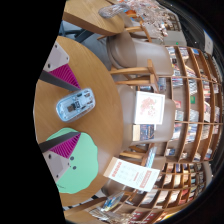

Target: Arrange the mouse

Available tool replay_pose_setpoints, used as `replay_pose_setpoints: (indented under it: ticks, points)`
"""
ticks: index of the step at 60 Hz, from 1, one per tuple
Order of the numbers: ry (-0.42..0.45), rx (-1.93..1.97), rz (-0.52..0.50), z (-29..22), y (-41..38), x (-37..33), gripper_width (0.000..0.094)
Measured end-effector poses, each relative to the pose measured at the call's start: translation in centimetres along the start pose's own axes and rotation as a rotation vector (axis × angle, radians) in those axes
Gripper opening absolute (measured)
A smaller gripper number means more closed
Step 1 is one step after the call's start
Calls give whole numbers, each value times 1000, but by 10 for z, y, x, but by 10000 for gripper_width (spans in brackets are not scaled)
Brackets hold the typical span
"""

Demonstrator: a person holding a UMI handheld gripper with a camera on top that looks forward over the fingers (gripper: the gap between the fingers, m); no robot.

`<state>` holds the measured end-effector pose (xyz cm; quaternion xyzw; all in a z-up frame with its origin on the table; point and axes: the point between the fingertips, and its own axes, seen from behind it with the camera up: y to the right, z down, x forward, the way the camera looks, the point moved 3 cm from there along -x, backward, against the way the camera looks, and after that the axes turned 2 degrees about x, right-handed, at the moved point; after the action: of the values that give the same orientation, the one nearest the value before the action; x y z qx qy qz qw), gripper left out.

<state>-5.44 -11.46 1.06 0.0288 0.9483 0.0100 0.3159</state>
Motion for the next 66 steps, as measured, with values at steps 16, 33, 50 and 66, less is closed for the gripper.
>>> replay_pose_setpoints:
  ticks: [16, 33, 50, 66]
  points:
    - [-28, 52, 15, -15, 11, 28, 839]
    - [-50, 61, 3, -20, 11, 36, 445]
    - [57, 77, -37, -88, 30, -34, 411]
    - [83, 107, 47, -103, 133, -57, 411]
